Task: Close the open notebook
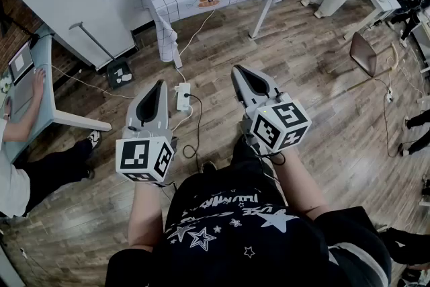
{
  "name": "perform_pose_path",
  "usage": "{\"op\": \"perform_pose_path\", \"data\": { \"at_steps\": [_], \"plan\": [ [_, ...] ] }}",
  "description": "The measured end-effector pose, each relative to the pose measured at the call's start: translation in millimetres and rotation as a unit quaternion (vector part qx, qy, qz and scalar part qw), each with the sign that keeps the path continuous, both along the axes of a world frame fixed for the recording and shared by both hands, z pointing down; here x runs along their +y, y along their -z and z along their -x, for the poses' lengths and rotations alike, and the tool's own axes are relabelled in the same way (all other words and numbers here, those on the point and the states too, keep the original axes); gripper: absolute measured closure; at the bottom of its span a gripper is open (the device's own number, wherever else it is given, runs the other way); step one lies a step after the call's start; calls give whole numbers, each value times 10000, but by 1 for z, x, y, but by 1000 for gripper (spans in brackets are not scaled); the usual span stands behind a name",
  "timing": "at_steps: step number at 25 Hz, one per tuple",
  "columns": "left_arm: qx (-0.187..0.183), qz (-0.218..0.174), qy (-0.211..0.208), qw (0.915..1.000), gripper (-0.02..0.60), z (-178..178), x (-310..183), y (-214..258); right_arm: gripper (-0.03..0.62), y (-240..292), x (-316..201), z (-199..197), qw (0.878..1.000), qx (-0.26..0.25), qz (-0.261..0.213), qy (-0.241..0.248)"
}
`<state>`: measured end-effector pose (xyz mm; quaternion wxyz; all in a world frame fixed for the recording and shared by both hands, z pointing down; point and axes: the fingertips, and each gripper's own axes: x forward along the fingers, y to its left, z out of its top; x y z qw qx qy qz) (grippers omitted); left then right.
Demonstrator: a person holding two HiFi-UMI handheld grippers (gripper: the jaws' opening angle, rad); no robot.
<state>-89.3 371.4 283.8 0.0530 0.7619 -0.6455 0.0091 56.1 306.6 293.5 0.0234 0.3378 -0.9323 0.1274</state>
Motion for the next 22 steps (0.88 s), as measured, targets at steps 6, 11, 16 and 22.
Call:
{"op": "perform_pose_path", "data": {
  "at_steps": [6, 11, 16, 22],
  "plan": [
    [-6, 26, -45, 10000, 574, 0, 8, -1, 579, 1, 11, 3, 10000, 57, -23, 0],
    [-26, 4, -101, 9999, 574, -4, 11, -2, 579, 4, 15, 3, 9999, 89, -92, -13],
    [-22, -4, -80, 10000, 574, -3, 11, -1, 579, 4, 15, 4, 9999, 110, -99, -20],
    [-12, 10, -65, 10000, 574, 2, 11, -4, 579, 16, 25, 18, 9980, -160, -410, 461]
  ]
}}
